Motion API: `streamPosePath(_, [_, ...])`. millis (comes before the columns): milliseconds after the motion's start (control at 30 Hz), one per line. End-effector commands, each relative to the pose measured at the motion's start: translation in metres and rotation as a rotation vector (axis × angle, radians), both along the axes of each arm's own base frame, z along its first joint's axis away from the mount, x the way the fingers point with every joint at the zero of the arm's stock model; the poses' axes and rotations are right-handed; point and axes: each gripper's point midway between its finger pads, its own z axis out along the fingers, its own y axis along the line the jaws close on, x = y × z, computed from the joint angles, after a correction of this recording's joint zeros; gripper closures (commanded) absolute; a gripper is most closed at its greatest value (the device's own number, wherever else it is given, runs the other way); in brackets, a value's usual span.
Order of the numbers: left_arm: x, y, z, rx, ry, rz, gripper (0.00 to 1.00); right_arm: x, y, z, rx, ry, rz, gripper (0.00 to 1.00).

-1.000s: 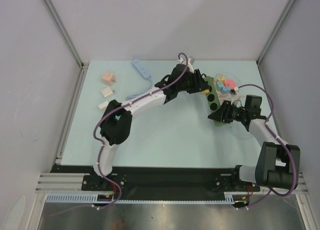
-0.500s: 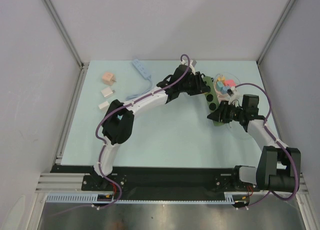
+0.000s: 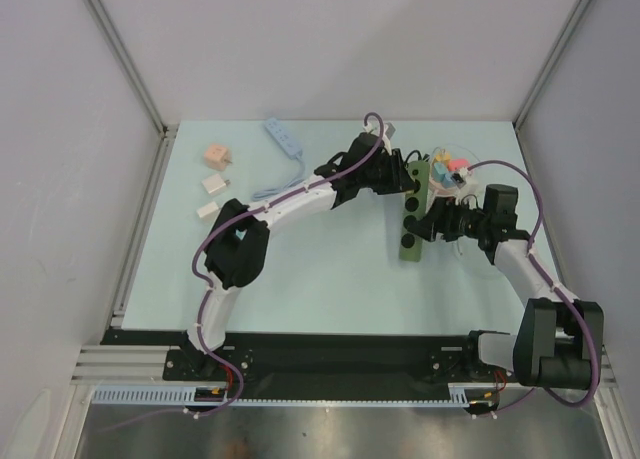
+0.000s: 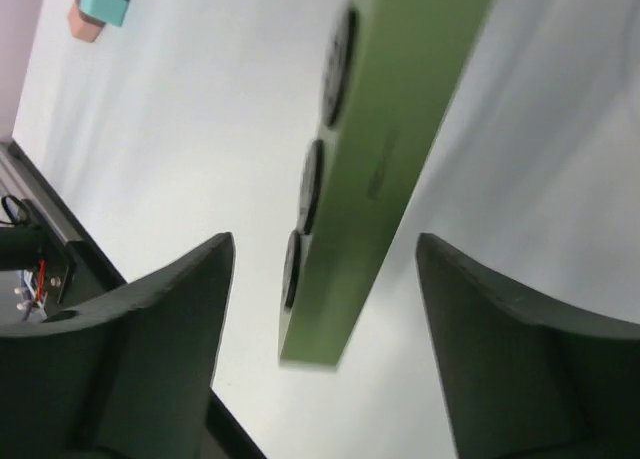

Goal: Pull the plug off the socket
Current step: Remove the plug from the socket.

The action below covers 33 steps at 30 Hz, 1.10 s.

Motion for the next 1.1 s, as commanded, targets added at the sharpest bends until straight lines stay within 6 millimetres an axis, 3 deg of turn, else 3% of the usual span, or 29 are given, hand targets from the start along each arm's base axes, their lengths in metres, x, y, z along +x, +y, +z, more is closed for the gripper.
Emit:
streamPosePath(0, [-0.012, -0.006, 0.058, -0.059, -0.156, -0.059, 1.00, 0.010, 0.012, 0.039, 0.042, -0.151, 0.087, 0.16])
streamPosePath(233, [-0.029, -0.014, 0.062, -0.119, -0.141, -0.099, 1.00, 0.014, 0.014, 0.020, 0.095, -0.045, 0.073, 0.12])
streamPosePath(400, [-0.037, -0.020, 0.076, -0.202, -0.128, -0.118, 1.00, 0.022, 0.010, 0.004, 0.109, 0.035, 0.017, 0.15])
streamPosePath(600, [-0.047, -0.024, 0.090, -0.277, -0.116, -0.138, 1.00, 0.029, 0.006, 0.002, 0.108, 0.033, -0.028, 0.21])
streamPosePath(667, [-0.049, -0.024, 0.092, -0.292, -0.110, -0.139, 1.00, 0.029, 0.006, 0.001, 0.112, 0.040, -0.035, 0.40])
streamPosePath(700, [-0.050, -0.023, 0.094, -0.299, -0.111, -0.139, 1.00, 0.031, 0.004, 0.001, 0.109, 0.044, -0.046, 0.60])
streamPosePath(767, [-0.051, -0.023, 0.097, -0.307, -0.112, -0.136, 1.00, 0.032, 0.001, -0.005, 0.100, 0.073, -0.063, 0.79])
streamPosePath(800, [-0.052, -0.022, 0.099, -0.311, -0.110, -0.135, 1.00, 0.036, -0.003, -0.003, 0.092, 0.064, -0.076, 0.97])
streamPosePath(1067, [-0.057, 0.000, 0.108, -0.198, -0.160, -0.037, 1.00, 0.044, -0.053, -0.013, -0.008, 0.099, -0.336, 1.00])
